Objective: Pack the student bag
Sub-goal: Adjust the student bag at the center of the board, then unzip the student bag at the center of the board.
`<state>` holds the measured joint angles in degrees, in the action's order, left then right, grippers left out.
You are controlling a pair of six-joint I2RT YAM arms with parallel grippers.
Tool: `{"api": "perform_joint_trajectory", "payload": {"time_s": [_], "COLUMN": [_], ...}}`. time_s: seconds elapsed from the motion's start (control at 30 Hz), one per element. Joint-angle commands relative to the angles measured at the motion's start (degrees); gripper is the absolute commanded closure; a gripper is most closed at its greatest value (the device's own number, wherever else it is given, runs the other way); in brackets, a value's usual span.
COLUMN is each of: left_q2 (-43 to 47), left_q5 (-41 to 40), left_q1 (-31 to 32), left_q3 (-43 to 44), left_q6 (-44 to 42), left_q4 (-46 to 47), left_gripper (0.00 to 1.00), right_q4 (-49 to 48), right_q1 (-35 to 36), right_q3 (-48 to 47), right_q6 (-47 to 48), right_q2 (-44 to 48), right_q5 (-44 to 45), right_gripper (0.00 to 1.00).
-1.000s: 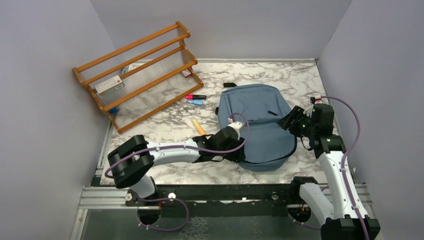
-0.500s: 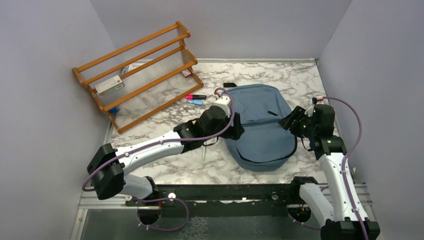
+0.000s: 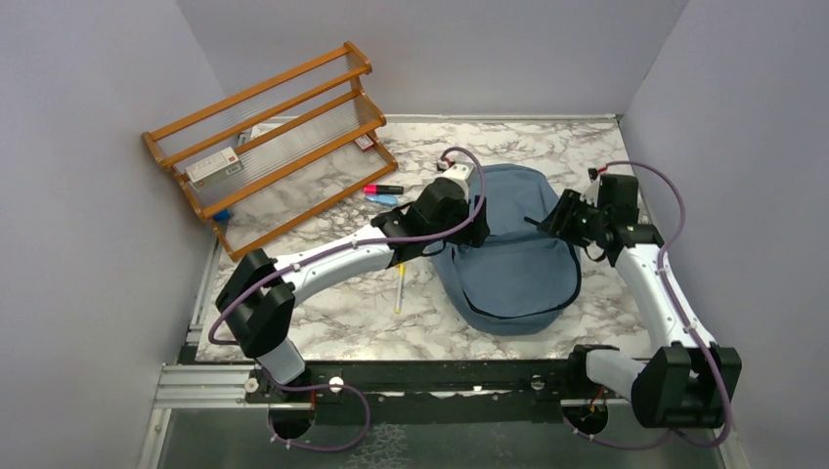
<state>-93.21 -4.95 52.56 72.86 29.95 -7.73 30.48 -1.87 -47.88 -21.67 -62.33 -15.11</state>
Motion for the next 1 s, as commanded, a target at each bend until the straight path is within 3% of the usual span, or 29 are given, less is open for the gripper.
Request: {"api": "perform_joint_trajectory", "payload": {"time_s": [0.0,0.3,0.57,0.97], "left_q2": [2.8,9.1,9.7,10.5], "left_q5": [0.8,0.4,0.5,1.2], "left_q1": [-0.3,-0.4,-0.6,-0.6], "left_q3": [-7.4,-17.8,-18.2,-19.2], "left_q6": [1.2,4.3,4.5,4.7], "left_q4": [-0.8,1.4,0.7,-0.5], "left_gripper": [0.28,0.28,0.28,0.28], "right_q4": [-2.2,1.9,5.7,9.0], "right_q1": [-0.1,2.9,8.9,14.2], "right_q3": [-6.1,-17.5,-25.4,-27.9], "right_q6": [8.8,18.4,24.4,29.0], "right_q2": [-5.5,-17.2,-25.1,-32.9], "right_q5": [-2.3,0.4,7.9,14.7], "right_gripper": [0.49,0.52,0.52,0.48]}}
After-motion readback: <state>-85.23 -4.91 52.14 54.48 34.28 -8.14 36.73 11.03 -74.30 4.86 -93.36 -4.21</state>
